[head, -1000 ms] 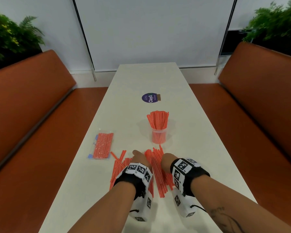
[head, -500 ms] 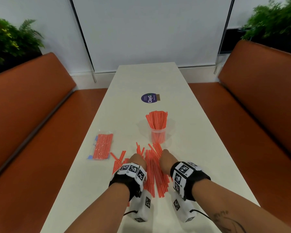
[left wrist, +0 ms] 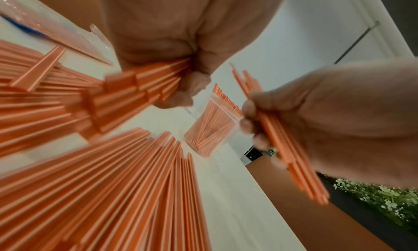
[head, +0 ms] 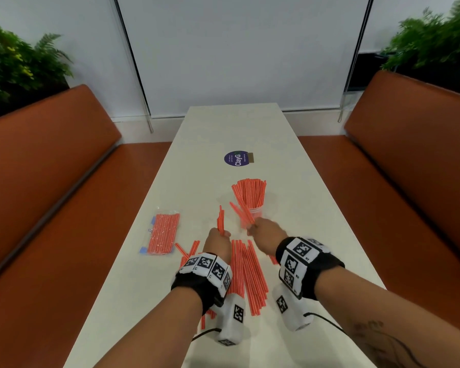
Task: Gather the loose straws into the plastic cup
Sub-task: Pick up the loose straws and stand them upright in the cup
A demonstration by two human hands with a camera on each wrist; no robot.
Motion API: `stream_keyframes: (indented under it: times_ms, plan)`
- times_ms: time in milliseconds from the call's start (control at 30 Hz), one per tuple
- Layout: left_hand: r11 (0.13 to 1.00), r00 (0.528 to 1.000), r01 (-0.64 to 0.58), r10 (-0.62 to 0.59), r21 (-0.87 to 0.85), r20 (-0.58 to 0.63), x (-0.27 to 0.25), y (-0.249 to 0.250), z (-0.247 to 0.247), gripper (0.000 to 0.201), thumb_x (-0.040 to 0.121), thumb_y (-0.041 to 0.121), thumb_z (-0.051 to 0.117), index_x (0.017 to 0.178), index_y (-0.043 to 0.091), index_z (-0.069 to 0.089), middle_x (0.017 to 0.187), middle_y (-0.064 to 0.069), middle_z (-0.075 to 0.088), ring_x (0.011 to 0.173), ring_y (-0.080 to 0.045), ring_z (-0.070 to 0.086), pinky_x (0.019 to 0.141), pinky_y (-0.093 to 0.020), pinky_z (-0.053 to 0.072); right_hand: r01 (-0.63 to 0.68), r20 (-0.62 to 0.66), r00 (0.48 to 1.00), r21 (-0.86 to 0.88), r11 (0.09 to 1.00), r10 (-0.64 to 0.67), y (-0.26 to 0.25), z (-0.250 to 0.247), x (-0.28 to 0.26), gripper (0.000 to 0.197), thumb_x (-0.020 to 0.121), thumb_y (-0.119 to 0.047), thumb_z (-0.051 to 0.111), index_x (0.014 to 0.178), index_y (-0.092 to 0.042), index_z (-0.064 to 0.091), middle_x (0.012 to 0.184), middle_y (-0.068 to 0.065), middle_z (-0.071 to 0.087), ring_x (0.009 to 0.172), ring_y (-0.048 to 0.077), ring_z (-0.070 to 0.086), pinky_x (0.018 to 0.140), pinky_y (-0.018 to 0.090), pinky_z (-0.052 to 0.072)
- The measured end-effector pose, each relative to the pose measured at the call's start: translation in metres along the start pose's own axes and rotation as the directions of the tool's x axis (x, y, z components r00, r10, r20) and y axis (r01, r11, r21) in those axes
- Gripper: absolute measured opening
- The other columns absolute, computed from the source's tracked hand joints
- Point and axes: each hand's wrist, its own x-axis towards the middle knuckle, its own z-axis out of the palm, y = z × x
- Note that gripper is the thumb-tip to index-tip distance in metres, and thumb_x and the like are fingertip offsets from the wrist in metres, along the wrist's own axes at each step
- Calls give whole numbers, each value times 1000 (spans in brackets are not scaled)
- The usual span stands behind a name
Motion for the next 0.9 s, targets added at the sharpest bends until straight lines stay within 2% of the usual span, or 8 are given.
stream_keyframes:
  times_ms: [100, 233, 333, 567, 667, 733, 800, 900]
  plan:
    - [1000, 1000, -13, 13, -16, 19, 0, 6, -4, 32, 98, 25, 36, 107, -3, 50, 65, -4, 42, 54, -19, 39, 56, -28, 33, 112, -122, 988, 101, 989, -99, -12, -26, 6, 26, 101, -25, 32, 90, -7, 47, 75, 2, 47, 60, 16, 45, 58, 26, 43]
    - [989, 994, -94, 99, -117, 46, -2, 11, -5, 36, 100, 26, 32, 109, 1, 56, 104, -29, 57, 96, -47, 57, 79, -41, 47, 269, -355, 911, 120, 956, -212, -26, -60, 22, 21, 100, -25, 37, 93, -9, 47, 80, 7, 52, 63, 16, 49, 55, 22, 42]
    - [969, 983, -163, 175, -184, 54, -1, 16, -4, 29, 100, 22, 30, 80, 19, 51, 68, -7, 43, 56, -21, 44, 56, -28, 37, 306, -500, 845, 162, 938, -190, -27, -70, 40, 23, 97, -23, 44, 101, -4, 55, 96, 16, 59, 83, 28, 60, 74, 35, 50]
    - [921, 963, -252, 269, -296, 16, 5, 32, -4, 30, 101, 16, 32, 75, 20, 47, 63, 1, 37, 56, -13, 38, 58, -22, 43, 129, -322, 942, 96, 987, -92, -17, -47, 69, 16, 92, -21, 55, 95, -6, 59, 88, 7, 59, 82, 22, 57, 77, 32, 49]
    - [899, 958, -272, 287, -342, -7, 10, 38, -5, 31, 101, 14, 32, 74, 19, 47, 64, 0, 38, 56, -13, 38, 59, -22, 44, 52, -307, 951, 54, 997, -33, -13, -42, 75, 19, 87, -21, 62, 73, -10, 54, 83, 8, 57, 77, 24, 55, 64, 28, 45]
    - [891, 955, -283, 296, -357, -19, 14, 44, -5, 32, 101, 13, 31, 74, 18, 46, 65, 0, 39, 56, -13, 39, 61, -22, 46, 46, -355, 935, 145, 988, 9, -10, -44, 74, 14, 89, -20, 59, 98, -9, 61, 108, 13, 55, 90, 27, 60, 80, 32, 50]
    - [879, 949, -306, 314, -366, -37, 18, 55, -5, 32, 101, 12, 30, 73, 18, 45, 65, 0, 41, 58, -12, 41, 64, -21, 46, 46, -407, 911, 252, 967, 63, -6, -48, 71, 33, 92, -15, 52, 125, -8, 51, 131, 12, 46, 103, 28, 60, 93, 36, 48]
    - [843, 919, -391, 380, -369, -105, 22, 81, -4, 34, 101, 14, 29, 72, 20, 44, 66, 1, 47, 62, -11, 45, 66, -21, 42, 66, -465, 881, 304, 950, 87, 4, -51, 65, 34, 94, -11, 48, 127, -10, 47, 131, 11, 45, 98, 26, 60, 92, 36, 48]
